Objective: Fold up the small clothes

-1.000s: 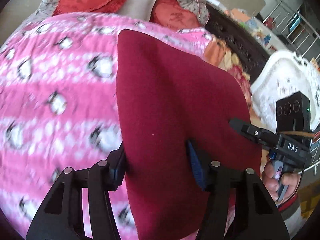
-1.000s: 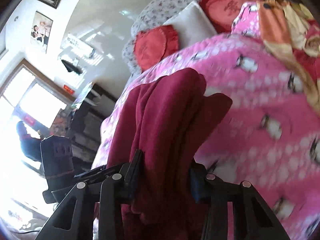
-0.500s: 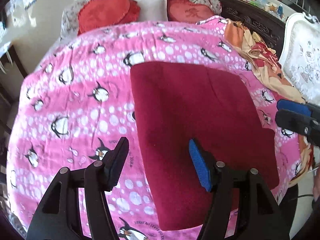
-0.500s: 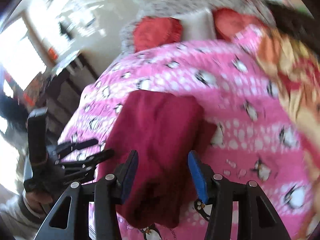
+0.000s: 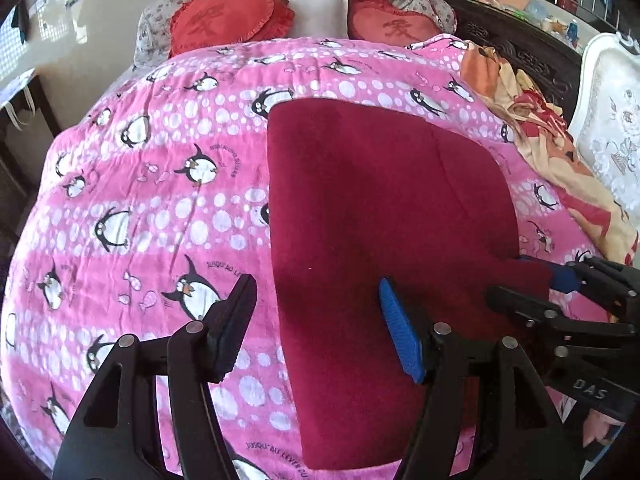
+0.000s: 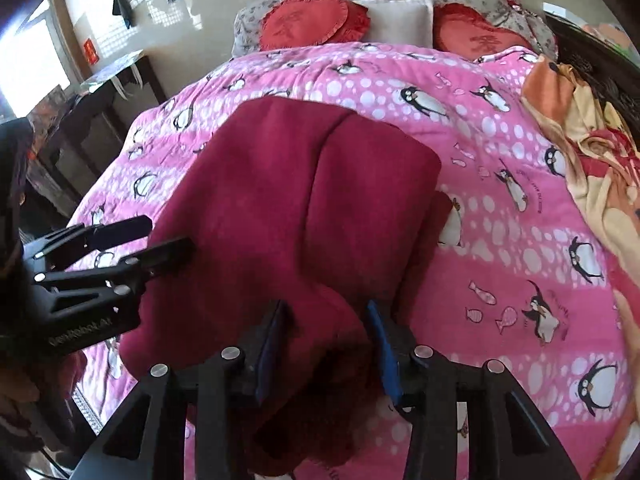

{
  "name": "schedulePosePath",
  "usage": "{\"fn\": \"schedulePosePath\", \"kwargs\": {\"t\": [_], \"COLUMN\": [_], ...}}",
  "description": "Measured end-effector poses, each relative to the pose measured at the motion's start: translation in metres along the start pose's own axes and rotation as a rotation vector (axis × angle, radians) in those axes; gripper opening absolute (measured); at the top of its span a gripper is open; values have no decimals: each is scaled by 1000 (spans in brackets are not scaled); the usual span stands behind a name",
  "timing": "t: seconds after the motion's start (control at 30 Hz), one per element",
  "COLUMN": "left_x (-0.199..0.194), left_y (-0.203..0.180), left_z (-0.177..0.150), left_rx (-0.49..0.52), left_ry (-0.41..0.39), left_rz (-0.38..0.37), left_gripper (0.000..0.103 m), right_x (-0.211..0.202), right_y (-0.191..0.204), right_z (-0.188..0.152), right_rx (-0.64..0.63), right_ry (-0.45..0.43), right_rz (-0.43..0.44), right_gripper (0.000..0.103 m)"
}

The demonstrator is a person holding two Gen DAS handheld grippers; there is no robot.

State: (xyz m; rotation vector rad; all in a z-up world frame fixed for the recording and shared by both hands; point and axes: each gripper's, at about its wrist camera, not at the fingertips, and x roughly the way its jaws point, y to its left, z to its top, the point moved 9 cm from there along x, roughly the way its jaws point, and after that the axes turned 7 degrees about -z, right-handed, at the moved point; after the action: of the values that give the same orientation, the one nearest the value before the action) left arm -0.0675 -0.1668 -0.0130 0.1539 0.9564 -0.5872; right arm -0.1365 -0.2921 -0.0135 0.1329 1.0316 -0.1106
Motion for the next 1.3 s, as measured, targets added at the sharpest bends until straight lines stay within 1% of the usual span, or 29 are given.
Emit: {"fn": "schedulePosePath", "kwargs": {"t": [0.1, 0.17, 0.2, 0.3, 0.37, 0.43, 0.5, 0.67, 0.87, 1.0, 1.3], "left_x": [-10, -19, -21, -33, -43, -51, -61, -73, -79, -80, -76], "left_y": [0, 0, 1, 1, 2, 2, 3, 9, 12, 14, 8], "left_z": [1, 1, 1, 0, 0, 0, 0, 2, 2, 1, -4], "left_rx": [2, -3, -7, -18, -10, -1, 2, -15, -28, -30, -30], "left_ry": [-16, -31, -34, -45, -63, -81, -99, -120, -133, -134, -123], "left_rz": [14, 30, 31, 38, 68, 77, 83, 86, 93, 105, 97], "left_gripper": [64, 64, 64, 64, 64, 64, 64, 64, 64, 64, 64], "right_x": [-20, -35, -42, -58, -63, -68, -73, -77, -74, -69, -62], "right_y": [1, 0, 2, 3, 7, 10, 13, 17, 17, 15, 18], "right_z": [1, 4, 5, 11, 14, 17, 19, 21, 20, 19, 11], "right_rx": [34, 77, 90, 110, 105, 105, 119, 157, 154, 167, 165], "right_ry": [-29, -67, -86, -125, -125, -134, -150, -145, -137, -117, -94], "right_rz": [14, 27, 20, -25, -44, -70, -73, -58, -83, -88, -94], "right_gripper": [41, 45, 48, 49, 51, 62, 68, 68, 68, 68, 68]}}
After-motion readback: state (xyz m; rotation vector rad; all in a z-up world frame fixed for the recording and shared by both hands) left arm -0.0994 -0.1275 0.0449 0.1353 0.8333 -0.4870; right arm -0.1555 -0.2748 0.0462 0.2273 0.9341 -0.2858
